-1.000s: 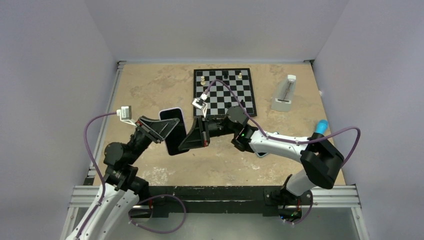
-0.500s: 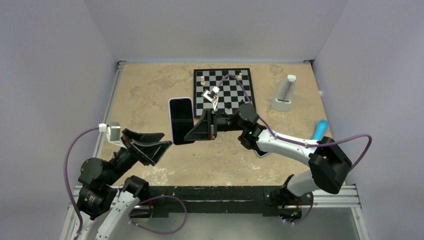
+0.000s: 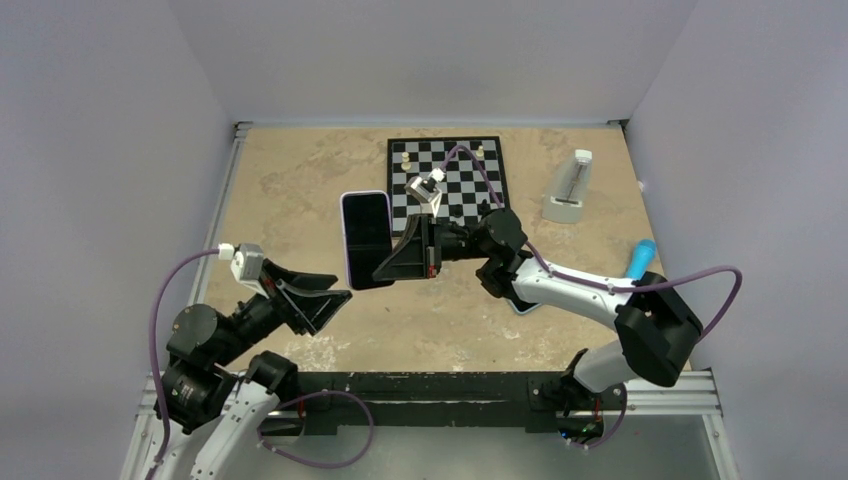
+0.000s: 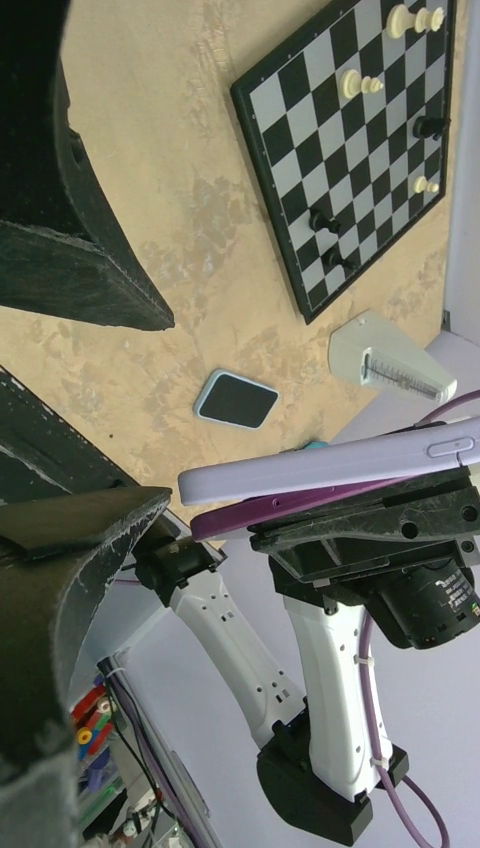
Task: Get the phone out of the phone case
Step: Remove the phone case from the phone.
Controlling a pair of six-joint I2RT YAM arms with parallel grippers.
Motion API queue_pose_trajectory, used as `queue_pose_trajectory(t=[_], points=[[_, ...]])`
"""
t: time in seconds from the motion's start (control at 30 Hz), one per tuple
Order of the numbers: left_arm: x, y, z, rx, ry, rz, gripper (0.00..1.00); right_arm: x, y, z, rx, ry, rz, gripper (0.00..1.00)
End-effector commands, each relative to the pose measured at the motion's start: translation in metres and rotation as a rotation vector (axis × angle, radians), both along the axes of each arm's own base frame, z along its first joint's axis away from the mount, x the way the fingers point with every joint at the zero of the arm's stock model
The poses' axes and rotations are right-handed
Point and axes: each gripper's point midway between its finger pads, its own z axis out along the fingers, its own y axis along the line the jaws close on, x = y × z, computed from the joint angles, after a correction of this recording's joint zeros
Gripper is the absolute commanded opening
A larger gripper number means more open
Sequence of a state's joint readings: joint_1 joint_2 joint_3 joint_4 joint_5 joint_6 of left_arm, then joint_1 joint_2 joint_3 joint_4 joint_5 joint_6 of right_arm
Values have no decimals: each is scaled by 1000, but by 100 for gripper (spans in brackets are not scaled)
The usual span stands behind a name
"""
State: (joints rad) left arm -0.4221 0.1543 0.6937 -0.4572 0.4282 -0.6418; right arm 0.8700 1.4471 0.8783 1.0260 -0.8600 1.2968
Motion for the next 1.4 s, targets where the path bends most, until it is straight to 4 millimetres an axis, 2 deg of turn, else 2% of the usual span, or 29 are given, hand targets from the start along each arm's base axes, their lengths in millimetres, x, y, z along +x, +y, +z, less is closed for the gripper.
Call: queue_pose_trajectory(t=[0.0,0.13,0.27,0.63,0.83,0.9,0.93,1.0,1.1,1.23,1.37], points=[[-2,-6,14,-11,-40,-40,62,-9,-9,26,106,-71,14,0],[-2,-10,18,-24,-45,-69,67,-8,-8,22,101,-71,12,0],[-2,-11,17,-27,-45,-69,68,-8,-8,21,99,-68,12,0],[17,-17,17,-53,-2,-48,59,-13,-7,18,98,-64,20,0],[26,-15,15,-58,15,-14,49,-21,-1,16,103,-64,43,0],[30,-15,13,-63,30,2,41,-23,1,13,98,-59,48,0],[33,-15,11,-66,41,11,33,-23,3,10,94,-57,50,0],[42,-11,-2,-57,108,66,0,-25,4,5,86,-51,52,0],[61,6,-37,-18,283,224,0,-28,5,-7,68,-39,52,0],[77,44,-95,24,538,517,0,-33,16,-47,-34,-24,30,0],[85,52,-116,-37,589,605,0,-42,18,-92,-146,16,28,0]])
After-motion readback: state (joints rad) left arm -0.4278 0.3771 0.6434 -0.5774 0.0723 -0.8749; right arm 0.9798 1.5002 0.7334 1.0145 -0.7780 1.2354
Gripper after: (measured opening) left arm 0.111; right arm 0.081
